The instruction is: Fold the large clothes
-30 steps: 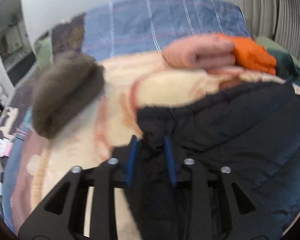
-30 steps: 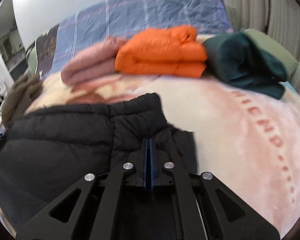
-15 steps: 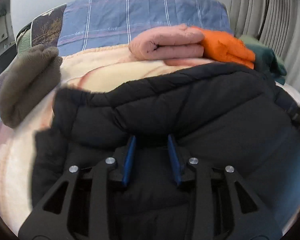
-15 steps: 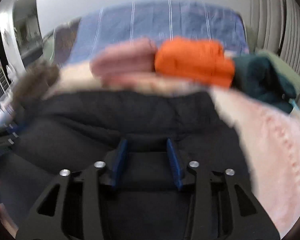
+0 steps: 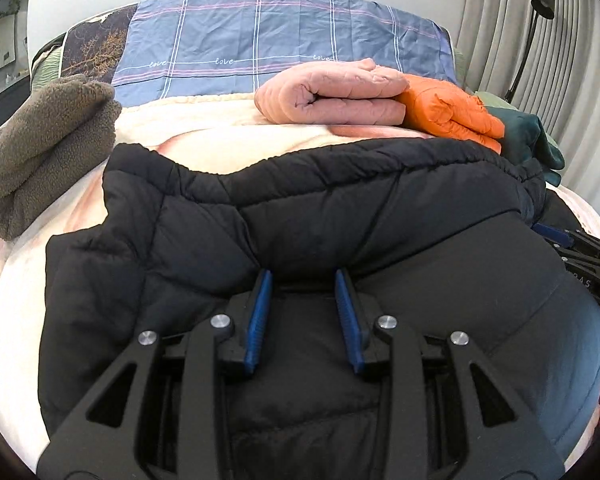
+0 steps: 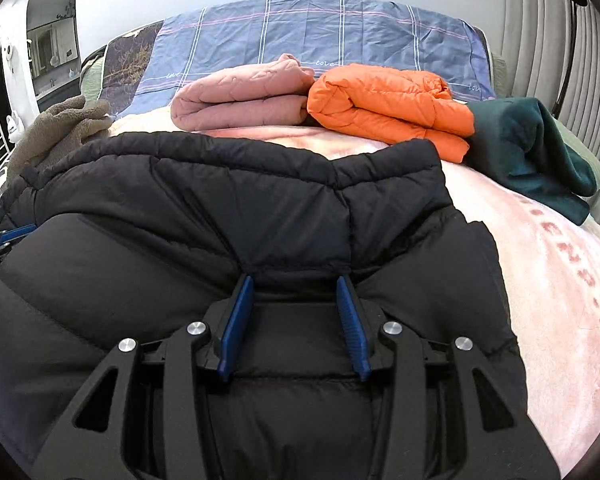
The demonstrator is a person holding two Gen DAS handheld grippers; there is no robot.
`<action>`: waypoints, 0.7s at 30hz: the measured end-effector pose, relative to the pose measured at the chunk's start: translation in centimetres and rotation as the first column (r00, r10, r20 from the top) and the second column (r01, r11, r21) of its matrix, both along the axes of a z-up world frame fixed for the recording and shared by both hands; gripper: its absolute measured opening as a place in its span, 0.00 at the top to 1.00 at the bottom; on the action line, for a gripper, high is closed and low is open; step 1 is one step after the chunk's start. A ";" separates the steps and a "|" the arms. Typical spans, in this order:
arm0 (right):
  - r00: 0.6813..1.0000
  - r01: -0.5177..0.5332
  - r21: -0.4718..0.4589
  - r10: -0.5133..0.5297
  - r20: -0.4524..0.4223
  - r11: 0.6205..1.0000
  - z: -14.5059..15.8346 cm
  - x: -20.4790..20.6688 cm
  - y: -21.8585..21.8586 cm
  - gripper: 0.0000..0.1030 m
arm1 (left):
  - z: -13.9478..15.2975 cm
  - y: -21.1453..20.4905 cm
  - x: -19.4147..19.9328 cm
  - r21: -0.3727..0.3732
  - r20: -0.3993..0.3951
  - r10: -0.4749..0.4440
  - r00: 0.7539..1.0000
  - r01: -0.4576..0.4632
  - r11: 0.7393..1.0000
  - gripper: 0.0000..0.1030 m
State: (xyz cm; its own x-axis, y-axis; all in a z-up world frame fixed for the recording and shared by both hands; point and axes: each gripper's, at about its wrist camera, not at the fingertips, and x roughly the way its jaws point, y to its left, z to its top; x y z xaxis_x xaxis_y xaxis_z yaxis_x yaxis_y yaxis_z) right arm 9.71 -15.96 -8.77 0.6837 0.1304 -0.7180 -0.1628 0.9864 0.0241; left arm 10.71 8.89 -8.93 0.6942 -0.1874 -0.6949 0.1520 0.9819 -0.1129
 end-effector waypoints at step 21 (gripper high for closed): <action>0.988 -0.064 0.171 0.086 -0.125 0.983 -0.3 7.1 5.9 0.51 | 0.5 -3.6 7.5 -0.019 -0.083 0.034 0.996 -0.036 0.999 0.46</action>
